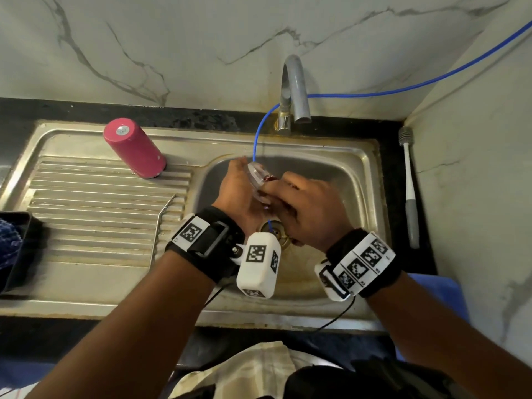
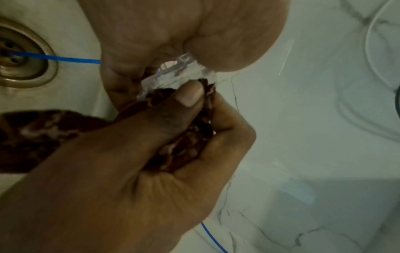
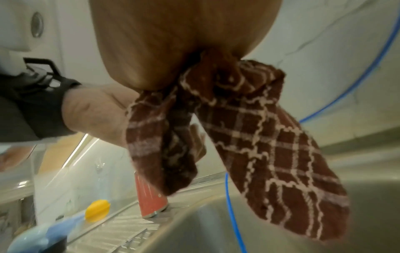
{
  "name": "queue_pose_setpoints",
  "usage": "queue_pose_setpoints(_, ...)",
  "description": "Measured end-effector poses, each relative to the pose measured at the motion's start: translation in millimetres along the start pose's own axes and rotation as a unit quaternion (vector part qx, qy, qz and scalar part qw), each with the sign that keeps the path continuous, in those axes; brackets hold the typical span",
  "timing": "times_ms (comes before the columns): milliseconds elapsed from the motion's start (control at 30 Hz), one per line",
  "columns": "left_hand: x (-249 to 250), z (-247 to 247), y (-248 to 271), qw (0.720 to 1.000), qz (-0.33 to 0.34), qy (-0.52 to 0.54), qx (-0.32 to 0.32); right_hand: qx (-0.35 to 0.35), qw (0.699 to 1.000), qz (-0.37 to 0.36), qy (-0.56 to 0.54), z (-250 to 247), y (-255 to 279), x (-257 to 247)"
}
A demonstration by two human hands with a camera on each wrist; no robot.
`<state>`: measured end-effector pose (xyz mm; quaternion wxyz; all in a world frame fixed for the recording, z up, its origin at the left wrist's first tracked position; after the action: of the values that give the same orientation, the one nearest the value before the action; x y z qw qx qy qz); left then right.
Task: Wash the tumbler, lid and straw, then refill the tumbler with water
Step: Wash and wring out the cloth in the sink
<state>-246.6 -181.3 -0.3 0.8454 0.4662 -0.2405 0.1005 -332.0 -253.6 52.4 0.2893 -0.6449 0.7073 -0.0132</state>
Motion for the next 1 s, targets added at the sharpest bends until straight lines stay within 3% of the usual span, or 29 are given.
queue_pose_setpoints(167, 5, 0, -4, 0.992, 0.06, -0.1, 0.044, 0.037, 0.991, 0.11, -0.062, -6, -4, -5)
queue_pose_setpoints(300, 12, 5, -5, 0.97, 0.14, -0.187, 0.067, 0.052, 0.978, 0.168, -0.11, -14, -16, -5)
queue_pose_setpoints(533, 16, 4, 2, 0.876, 0.312, -0.354, 0.098, -0.043, 0.953, 0.272, -0.127, -13, -39, 24)
queue_pose_setpoints(667, 29, 7, 18, 0.779, 0.424, -0.447, 0.118, -0.107, 0.939, 0.292, -0.146, -6, -41, 36)
queue_pose_setpoints(733, 33, 6, 16, 0.743, 0.444, -0.488, 0.113, -0.13, 0.94, 0.285, -0.134, -4, -44, 40)
queue_pose_setpoints(867, 43, 6, 17, 0.722, 0.451, -0.516, 0.097, -0.164, 0.926, 0.307, -0.148, 0, -45, 50)
queue_pose_setpoints(933, 45, 8, 21, 0.726, 0.455, -0.511, 0.066, -0.181, 0.917, 0.313, -0.167, 2, -46, 53)
queue_pose_setpoints(1000, 46, 10, 23, 0.746, 0.441, -0.496, 0.051, -0.19, 0.911, 0.315, -0.184, 3, -46, 54)
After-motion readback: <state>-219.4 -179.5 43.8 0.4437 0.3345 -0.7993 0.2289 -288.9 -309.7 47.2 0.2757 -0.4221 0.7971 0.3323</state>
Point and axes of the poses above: each hand's wrist, its own y-axis away from the middle knuckle, its own z-axis out of the palm, x = y × z, the point moved 7 cm from there along -y, towards the middle knuckle, and after that the axes turned 2 degrees about y, right-handed, at the moved point
